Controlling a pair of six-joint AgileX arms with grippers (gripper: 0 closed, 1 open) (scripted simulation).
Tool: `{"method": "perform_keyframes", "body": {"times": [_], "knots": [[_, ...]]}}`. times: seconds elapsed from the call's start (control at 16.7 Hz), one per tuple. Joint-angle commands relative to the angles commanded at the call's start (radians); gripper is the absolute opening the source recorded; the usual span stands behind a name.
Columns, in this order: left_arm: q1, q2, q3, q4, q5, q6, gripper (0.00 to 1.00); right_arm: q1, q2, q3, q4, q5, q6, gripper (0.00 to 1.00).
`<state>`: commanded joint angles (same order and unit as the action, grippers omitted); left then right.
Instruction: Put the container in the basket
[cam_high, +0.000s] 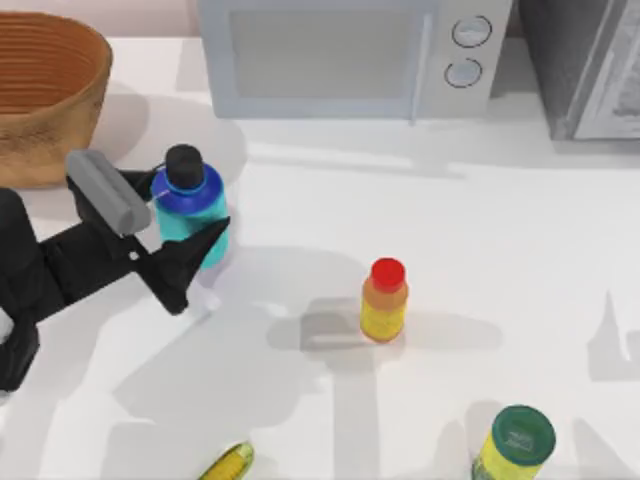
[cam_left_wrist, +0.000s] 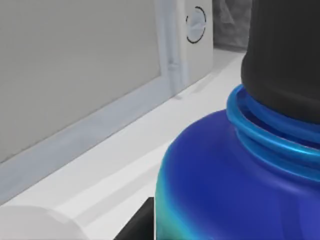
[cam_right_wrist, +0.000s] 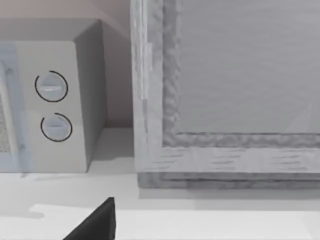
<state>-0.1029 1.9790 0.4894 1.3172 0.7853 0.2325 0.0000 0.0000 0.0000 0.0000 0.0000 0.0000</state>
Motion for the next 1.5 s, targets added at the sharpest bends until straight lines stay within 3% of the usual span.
{"method": "perform_keyframes", "body": {"times": [0.54,0.96,1.2,1.5], "knots": [[0.238,-0.1,0.655,-0.748,0.321,0.133,0.0,0.0,0.0,0.0,0.0,0.0,0.0,1.0],[0.518,-0.028,1.064,-1.31,0.48,0.197,0.0,0.0,0.0,0.0,0.0,0.0,0.0,1.0],[0.6,0.003,1.159,-1.434,0.515,0.211,0.0,0.0,0.0,0.0,0.0,0.0,0.0,1.0],[0.599,0.0,1.161,-1.435,0.514,0.213,0.0,0.0,0.0,0.0,0.0,0.0,0.0,1.0]]}}
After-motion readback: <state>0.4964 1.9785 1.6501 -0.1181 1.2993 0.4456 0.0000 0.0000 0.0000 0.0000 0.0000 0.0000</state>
